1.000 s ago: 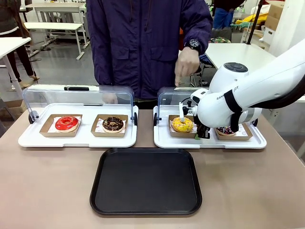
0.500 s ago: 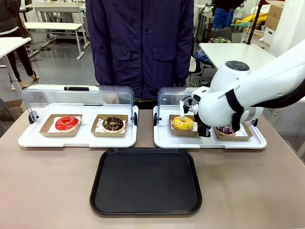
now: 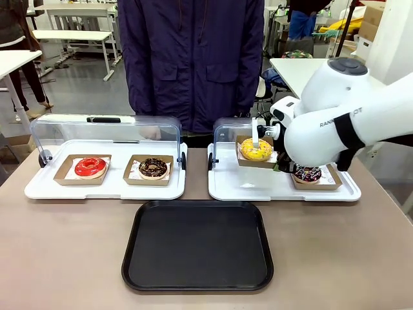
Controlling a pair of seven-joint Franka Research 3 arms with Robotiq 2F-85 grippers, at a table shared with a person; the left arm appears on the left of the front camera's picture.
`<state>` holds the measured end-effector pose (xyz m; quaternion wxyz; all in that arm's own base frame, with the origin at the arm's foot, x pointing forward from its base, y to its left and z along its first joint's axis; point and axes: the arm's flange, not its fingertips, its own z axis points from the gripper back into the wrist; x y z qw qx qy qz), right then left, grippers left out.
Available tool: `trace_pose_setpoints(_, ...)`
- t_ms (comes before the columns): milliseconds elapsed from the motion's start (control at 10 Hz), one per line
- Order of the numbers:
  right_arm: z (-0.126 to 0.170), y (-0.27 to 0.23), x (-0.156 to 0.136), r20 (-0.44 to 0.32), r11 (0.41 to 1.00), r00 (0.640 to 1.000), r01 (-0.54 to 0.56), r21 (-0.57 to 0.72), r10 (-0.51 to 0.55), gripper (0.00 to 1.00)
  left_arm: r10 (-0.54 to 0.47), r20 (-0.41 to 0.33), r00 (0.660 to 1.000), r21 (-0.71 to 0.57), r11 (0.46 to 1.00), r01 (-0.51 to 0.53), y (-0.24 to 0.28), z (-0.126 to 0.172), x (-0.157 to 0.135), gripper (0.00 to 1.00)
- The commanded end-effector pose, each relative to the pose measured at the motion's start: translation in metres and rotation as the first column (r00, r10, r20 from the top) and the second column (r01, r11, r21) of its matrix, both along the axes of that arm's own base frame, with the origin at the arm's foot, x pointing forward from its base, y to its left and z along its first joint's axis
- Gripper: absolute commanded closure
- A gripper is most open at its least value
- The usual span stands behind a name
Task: Move the third donut from the left to the tray.
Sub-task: Pick up the Paper togo box containing the Donut indicated by the person and place it on the Handle tray.
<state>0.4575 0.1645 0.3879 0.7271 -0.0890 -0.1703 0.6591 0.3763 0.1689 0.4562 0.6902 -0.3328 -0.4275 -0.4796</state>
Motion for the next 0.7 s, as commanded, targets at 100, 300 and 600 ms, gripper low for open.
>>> trace_pose_setpoints(100, 0.021, 0.011, -0.031, -0.002, 0.999, 1.0, 0.011, -0.031, -0.011, 0.98, -0.005, -0.001, 1.0, -0.006, 1.0, 0.005, 0.0, 0.001, -0.001, 0.0)
trace_pose_setpoints(300, 0.032, 0.017, -0.054, 0.008, 1.0, 1.0, 0.011, -0.021, -0.01, 0.98, -0.005, -0.001, 1.0, -0.006, 1.0, 0.005, 0.0, 0.001, -0.001, 0.0)
trace_pose_setpoints(600, 0.04, 0.031, -0.087, -0.023, 1.0, 1.0, -0.002, -0.01, 0.001, 0.98, -0.005, -0.001, 1.0, -0.006, 1.0, 0.005, 0.0, 0.001, -0.001, 0.0)
